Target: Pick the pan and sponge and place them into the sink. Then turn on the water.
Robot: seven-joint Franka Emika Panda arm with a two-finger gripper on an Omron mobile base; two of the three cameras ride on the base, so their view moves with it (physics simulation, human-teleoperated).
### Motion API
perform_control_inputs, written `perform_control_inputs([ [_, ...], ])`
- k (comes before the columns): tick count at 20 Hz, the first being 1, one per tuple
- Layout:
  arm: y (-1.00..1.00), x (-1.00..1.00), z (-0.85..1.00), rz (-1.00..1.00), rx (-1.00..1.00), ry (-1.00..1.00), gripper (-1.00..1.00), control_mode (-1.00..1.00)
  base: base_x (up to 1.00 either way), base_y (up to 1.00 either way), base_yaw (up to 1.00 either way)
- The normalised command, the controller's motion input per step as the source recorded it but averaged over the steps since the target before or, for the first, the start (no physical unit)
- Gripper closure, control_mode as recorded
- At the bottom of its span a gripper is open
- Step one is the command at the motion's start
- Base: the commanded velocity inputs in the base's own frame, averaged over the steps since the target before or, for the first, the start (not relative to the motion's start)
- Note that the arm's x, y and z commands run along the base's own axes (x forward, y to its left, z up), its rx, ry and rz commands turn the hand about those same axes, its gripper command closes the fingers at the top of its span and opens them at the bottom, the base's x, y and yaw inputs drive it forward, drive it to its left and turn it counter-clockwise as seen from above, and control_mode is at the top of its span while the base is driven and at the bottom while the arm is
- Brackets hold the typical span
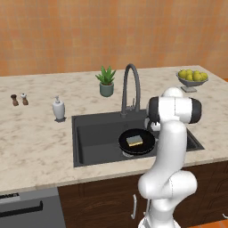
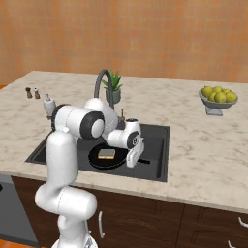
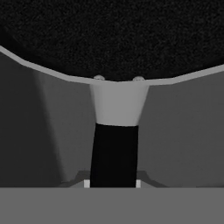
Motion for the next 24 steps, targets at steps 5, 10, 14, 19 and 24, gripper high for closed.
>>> perform_control_inputs([
  [5, 0.0, 0.62, -0.45, 0.05, 0.02, 0.08, 1.0, -1.0, 0.0, 0.0, 0.0],
  [10, 0.0, 0.46, -0.41, 0.06, 0.04, 0.04, 1.0, -1.0, 0.0, 0.0, 0.0],
  [14, 0.0, 0.19, -0.54, 0.06, 0.05, 0.01, 1.0, -1.0, 0.0, 0.0, 0.0],
  [19, 0.0, 0.25, -0.5, 0.05, 0.06, 0.02, 1.0, -1.0, 0.0, 0.0, 0.0],
  [24, 0.0, 0.17, -0.55, 0.03, 0.04, 0.05, 1.0, -1.0, 0.0, 0.0, 0.0],
])
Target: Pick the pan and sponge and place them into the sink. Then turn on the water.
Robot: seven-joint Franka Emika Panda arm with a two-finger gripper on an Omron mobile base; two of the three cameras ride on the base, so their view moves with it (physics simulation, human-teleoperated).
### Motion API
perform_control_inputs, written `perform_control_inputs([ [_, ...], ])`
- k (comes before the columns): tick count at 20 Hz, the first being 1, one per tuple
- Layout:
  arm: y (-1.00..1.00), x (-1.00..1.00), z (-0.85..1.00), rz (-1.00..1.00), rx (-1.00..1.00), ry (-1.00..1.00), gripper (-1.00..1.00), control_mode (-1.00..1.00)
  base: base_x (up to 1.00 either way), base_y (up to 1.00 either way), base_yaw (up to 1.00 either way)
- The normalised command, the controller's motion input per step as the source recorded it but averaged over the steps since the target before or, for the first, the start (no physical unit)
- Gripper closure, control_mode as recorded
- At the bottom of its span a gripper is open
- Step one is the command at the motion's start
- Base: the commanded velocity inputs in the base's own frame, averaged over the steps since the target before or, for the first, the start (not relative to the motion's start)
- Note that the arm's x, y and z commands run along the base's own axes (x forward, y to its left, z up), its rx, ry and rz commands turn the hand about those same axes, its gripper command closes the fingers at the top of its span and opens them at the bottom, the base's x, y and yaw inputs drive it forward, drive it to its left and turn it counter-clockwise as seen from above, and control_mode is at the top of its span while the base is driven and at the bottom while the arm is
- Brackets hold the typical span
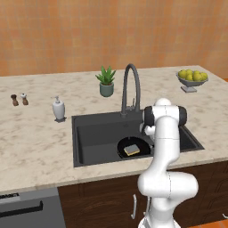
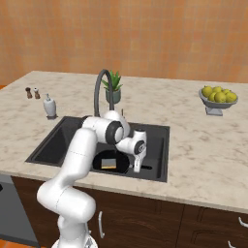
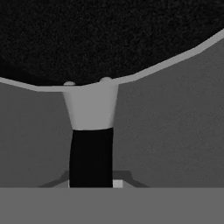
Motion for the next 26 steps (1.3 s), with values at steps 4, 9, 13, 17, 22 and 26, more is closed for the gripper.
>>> perform_control_inputs([
  [4, 0.0, 0.13, -0.5, 0.02, 0.02, 0.07, 1.0, -1.0, 0.0, 0.0, 0.0],
  [9, 0.0, 0.05, -0.36, 0.01, 0.01, 0.08, 1.0, -1.0, 0.0, 0.0, 0.0],
  [13, 0.0, -0.18, 0.0, 0.01, 0.06, 0.01, -1.0, -1.0, 0.0, 0.0, 0.0],
  [17, 0.0, -0.08, 0.14, 0.01, 0.07, 0.0, -1.0, -1.0, 0.0, 0.0, 0.0],
  [22, 0.01, -0.11, 0.59, 0.0, 0.09, 0.02, -1.0, -1.0, 0.0, 0.0, 0.0],
  [26, 0.0, -0.58, 0.99, 0.0, 0.15, 0.0, -1.0, -1.0, 0.0, 0.0, 0.0],
])
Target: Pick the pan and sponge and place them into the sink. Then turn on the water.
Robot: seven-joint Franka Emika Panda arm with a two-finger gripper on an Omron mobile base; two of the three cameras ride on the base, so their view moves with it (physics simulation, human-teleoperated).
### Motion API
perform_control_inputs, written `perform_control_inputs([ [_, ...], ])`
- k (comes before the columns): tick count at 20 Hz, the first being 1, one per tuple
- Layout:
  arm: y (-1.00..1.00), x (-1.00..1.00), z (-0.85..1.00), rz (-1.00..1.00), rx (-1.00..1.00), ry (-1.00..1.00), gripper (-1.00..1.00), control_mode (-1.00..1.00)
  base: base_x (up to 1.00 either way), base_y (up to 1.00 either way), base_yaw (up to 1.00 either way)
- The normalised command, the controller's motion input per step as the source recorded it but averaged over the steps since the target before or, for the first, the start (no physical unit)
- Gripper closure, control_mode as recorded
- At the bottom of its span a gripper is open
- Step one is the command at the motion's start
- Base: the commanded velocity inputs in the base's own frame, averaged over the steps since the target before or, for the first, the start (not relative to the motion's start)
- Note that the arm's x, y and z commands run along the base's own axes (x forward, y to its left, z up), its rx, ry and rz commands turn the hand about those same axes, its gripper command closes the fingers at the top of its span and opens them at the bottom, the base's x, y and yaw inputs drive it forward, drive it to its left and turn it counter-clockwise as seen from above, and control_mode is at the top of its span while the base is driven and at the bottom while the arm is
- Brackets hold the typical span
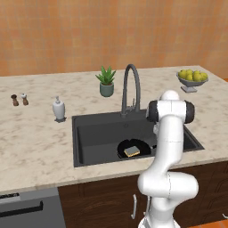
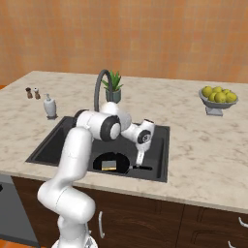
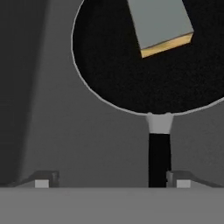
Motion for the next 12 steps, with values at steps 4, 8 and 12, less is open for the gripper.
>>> perform_control_inputs([
  [4, 0.03, -0.56, 1.0, 0.0, 0.18, 0.0, -1.0, -1.0, 0.0, 0.0, 0.0],
  [8, 0.0, -0.33, 1.0, 0.0, 0.21, 0.0, -1.0, -1.0, 0.0, 0.0, 0.0],
  [12, 0.08, -0.24, 0.97, -0.03, 0.14, 0.07, -1.0, -1.0, 0.0, 0.0, 0.0],
])
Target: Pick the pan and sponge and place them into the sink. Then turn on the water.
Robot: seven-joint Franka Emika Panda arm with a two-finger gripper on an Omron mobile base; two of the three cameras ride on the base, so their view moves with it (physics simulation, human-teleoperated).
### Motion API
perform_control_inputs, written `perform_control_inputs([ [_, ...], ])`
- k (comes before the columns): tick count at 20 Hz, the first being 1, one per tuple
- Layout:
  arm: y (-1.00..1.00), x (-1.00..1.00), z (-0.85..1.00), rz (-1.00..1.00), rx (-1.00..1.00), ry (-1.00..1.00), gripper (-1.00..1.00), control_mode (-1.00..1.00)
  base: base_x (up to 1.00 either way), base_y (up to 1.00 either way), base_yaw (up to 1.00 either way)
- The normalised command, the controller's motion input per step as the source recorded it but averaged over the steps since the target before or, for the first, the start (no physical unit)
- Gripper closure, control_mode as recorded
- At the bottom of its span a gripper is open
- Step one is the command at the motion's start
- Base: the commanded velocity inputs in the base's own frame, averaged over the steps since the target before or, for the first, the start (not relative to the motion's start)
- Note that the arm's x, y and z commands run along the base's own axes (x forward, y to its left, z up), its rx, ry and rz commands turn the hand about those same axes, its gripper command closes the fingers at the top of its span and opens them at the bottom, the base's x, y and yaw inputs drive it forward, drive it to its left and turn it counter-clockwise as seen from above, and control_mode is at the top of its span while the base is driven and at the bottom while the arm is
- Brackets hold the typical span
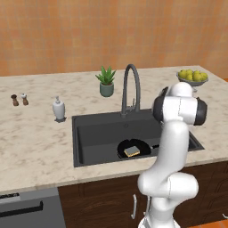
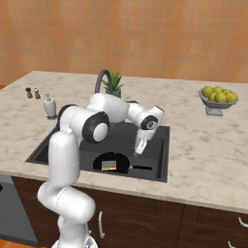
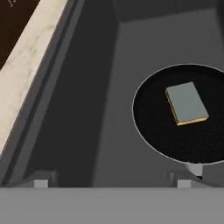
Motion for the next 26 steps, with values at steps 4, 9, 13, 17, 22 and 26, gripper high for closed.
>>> perform_control_inputs([
  [4, 0.02, -0.26, 0.87, -0.06, 0.06, 0.08, -1.0, -1.0, 0.0, 0.0, 0.0],
  [9, 0.0, -0.4, 0.69, -0.04, 0.01, 0.0, -1.0, -1.0, 0.0, 0.0, 0.0],
  [13, 0.0, -0.5, 0.77, -0.05, -0.02, -0.01, -1.0, -1.0, 0.0, 0.0, 0.0],
  [17, -0.02, -0.44, 0.64, 0.0, 0.0, 0.0, -1.0, -1.0, 0.0, 0.0, 0.0],
  [22, 0.0, -0.04, 0.29, -0.01, 0.16, -0.13, -1.0, -1.0, 0.0, 0.0, 0.0],
  [26, 0.37, 0.24, 0.04, -0.14, 0.17, -0.25, -1.0, -1.0, 0.0, 0.0, 0.0],
])
